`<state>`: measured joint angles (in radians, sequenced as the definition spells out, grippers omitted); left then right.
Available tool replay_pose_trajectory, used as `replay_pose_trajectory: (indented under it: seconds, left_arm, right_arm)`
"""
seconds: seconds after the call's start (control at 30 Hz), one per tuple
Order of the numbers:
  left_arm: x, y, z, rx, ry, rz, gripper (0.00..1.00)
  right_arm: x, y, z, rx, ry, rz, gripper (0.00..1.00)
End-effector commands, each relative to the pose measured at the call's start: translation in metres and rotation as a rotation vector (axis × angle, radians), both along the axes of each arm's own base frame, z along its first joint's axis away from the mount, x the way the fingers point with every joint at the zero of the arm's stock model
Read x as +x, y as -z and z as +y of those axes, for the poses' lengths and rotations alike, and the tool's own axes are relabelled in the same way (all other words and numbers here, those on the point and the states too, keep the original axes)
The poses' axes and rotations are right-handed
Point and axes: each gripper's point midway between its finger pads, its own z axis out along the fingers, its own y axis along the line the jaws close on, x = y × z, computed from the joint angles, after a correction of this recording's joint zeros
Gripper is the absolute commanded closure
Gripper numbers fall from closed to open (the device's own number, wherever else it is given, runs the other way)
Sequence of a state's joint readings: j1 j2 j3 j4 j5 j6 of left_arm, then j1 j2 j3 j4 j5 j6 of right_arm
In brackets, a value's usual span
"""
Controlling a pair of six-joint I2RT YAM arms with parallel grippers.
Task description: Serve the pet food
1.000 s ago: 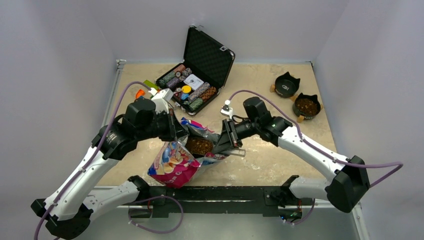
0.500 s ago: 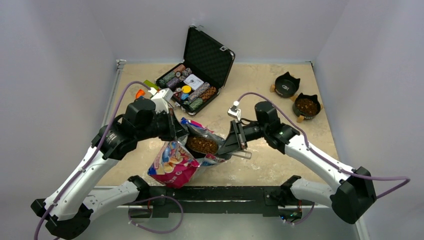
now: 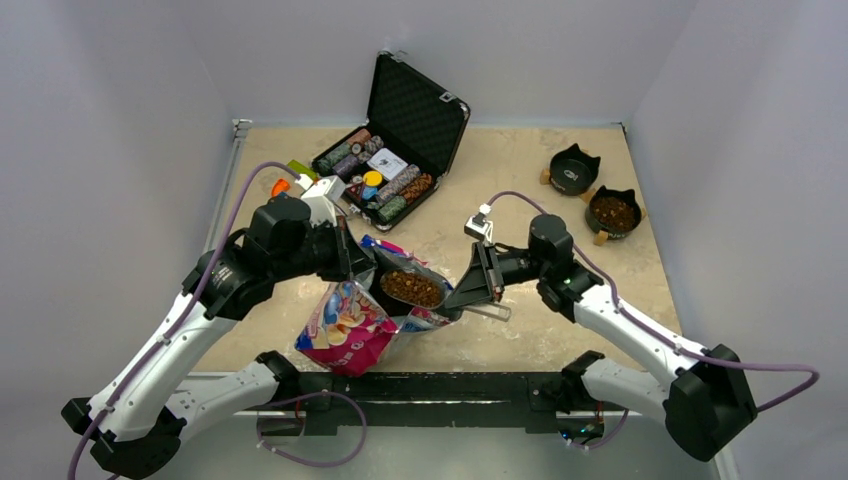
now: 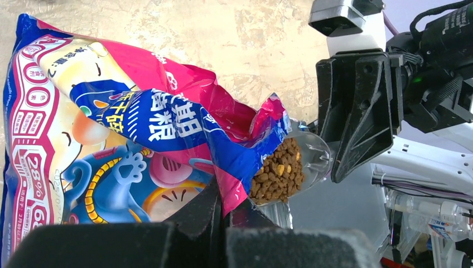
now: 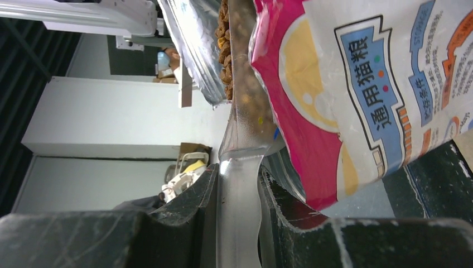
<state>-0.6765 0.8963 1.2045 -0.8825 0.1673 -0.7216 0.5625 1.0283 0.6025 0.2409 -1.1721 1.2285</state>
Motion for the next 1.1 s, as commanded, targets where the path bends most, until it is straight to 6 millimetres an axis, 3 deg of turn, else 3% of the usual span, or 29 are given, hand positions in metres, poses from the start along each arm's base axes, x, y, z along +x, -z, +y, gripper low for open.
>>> replay_pose_trajectory:
  seconds: [0.0,0.13,0.4,0.67,0.87,1.07]
  left_arm:
    - [0.002,-0.06,-0.01,-0.153,0.026,-0.156,1.0]
    - [0.002,-0.061,-0.009,-0.158,0.02,-0.16,1.0]
    - [0.008,-0.065,0.004,-0.14,-0.059,-0.189,1.0]
    - [0.027,-0.066,0.024,-0.046,-0.194,-0.197,1.0]
    - [0.032,-0.059,0.025,0.002,-0.203,-0.174,1.0]
    - [0.029,-0.051,0.024,0.015,-0.183,-0.162,1.0]
  right_arm:
    - [0.004,-0.026,0.008,0.091,-0.043,-0.074,1.0]
    - [0.004,-0.033,0.006,0.092,-0.059,-0.1,1.0]
    - [-0.016,-0.032,-0.008,0.094,-0.069,-0.106,1.0]
    - [-0.02,-0.07,-0.014,0.16,-0.035,-0.157,1.0]
    - [-0.005,-0.101,-0.018,0.2,0.023,-0.165,1.0]
    - [0.033,-0.127,-0.019,0.201,0.1,-0.169,1.0]
